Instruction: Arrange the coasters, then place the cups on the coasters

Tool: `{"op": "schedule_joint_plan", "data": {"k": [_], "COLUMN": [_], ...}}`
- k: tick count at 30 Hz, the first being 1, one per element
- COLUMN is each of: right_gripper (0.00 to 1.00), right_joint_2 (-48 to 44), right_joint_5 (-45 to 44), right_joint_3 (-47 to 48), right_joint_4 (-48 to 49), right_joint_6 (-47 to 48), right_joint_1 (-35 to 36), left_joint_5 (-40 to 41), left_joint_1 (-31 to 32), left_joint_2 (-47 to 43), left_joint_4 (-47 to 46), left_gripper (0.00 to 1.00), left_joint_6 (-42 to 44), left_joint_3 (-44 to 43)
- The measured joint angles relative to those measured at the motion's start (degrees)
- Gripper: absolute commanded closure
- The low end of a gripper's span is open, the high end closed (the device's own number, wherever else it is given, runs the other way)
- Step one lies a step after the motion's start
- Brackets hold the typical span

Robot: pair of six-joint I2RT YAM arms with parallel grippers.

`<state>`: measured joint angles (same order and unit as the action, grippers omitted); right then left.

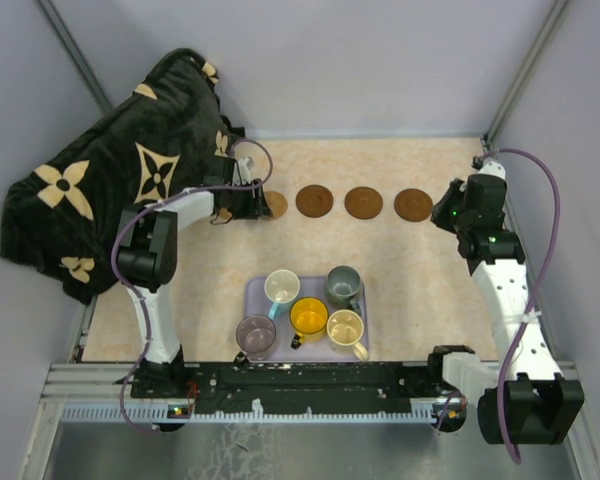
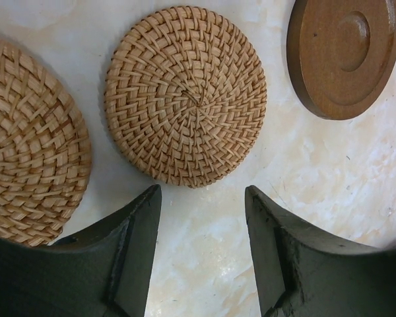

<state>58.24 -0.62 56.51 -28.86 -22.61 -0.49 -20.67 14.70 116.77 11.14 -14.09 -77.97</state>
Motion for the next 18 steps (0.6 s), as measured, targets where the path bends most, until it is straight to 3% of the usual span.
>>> {"op": "schedule_joint_plan", "data": {"k": [18], "right_gripper": [0.80], "right_joint_2": [0.00], "right_joint_5": [-0.39], "right_joint_3": [-0.02], "right_joint_4": [-1.25], "right_joint_6": [0.07], "right_joint_1": [0.00], "left_joint_5": [-0.72], "left_joint_1": [0.00], "left_joint_2": [2.36], "left_joint_4": [-1.31], "left_gripper": [0.38], "left_joint_6": [-0.22], "left_joint_3": [-2.75]}}
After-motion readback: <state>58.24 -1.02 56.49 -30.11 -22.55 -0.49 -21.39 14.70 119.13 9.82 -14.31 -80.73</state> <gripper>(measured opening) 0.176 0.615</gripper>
